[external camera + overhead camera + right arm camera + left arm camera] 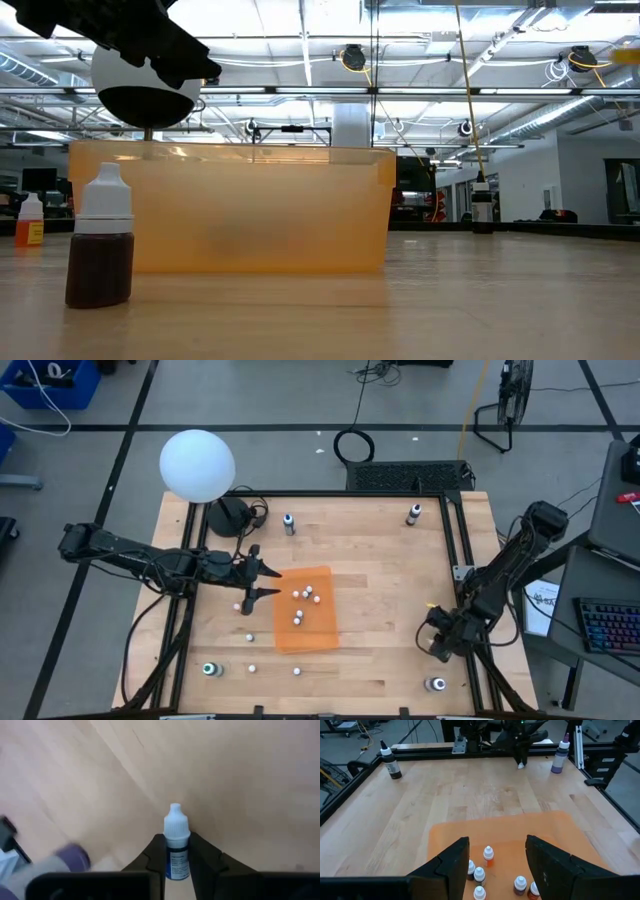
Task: Pick & Place food coloring
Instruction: Put the small dark blue food coloring bottle into the orange bin
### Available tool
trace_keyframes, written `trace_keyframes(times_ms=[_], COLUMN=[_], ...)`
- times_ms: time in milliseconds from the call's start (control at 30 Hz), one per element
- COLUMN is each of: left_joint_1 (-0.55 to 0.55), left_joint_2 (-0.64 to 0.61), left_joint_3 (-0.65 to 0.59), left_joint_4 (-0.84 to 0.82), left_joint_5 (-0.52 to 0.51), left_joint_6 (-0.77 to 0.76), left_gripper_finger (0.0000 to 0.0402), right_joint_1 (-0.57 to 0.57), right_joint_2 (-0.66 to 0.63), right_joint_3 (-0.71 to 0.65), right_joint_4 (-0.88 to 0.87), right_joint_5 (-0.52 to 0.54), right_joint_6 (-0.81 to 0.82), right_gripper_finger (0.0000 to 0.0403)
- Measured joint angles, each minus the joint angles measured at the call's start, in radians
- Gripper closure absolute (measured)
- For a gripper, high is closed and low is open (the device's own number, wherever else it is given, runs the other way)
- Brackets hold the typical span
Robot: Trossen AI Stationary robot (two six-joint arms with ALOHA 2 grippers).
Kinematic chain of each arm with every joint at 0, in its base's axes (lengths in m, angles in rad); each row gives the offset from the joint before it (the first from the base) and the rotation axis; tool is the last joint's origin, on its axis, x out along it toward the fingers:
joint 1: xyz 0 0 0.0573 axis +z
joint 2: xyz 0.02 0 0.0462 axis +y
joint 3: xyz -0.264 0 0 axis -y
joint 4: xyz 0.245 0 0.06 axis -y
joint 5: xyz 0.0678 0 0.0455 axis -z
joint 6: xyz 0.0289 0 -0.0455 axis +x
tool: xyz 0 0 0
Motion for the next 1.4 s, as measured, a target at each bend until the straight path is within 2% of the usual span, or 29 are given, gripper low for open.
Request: trace_keyframes(times_ms=[167,333,567,833,967,1133,1300,1400], left_joint_1=[0.000,0.001,0.002,0.002,0.002,0.002,0.002,0.002], left_joint_2=[0.000,0.042,0.146,0.246,0.306,0.376,0.386,0.386], left_joint_3=[0.000,0.000,0.000,0.000,0.000,0.000,0.000,0.000], left_joint_4=[0.007,0.055,0.113,0.263,0.365,0.492,0.487,0.481], left_joint_5=[0.000,-0.041,-0.138,-0.141,-0.140,-0.138,-0.138,-0.137], left_joint_6=[0.000,0.008,0.015,0.003,0.000,0.010,0.006,-0.004], left_gripper_finger=[0.0204,0.0204,0.0204,0.0204,0.0203,0.0204,0.0204,0.0204], right_joint_1=[-0.083,-0.212,-0.379,-0.473,-0.499,-0.513,-0.514,-0.508], right_joint_2=[-0.009,-0.016,-0.016,-0.017,-0.017,-0.018,-0.018,-0.040], right_joint_3=[0.013,0.059,0.085,0.086,0.086,0.086,0.087,0.087], right_joint_4=[-0.001,0.051,0.347,0.662,0.740,0.794,0.779,0.674], right_joint_5=[0.171,0.362,0.365,0.335,0.313,0.313,0.308,0.279], right_joint_6=[-0.183,-0.512,-0.986,-1.391,-1.500,-1.585,-1.570,-1.464], right_gripper_finger=[0.0361,0.0362,0.0369,0.0375,0.0400,0.0401,0.0402,0.0397])
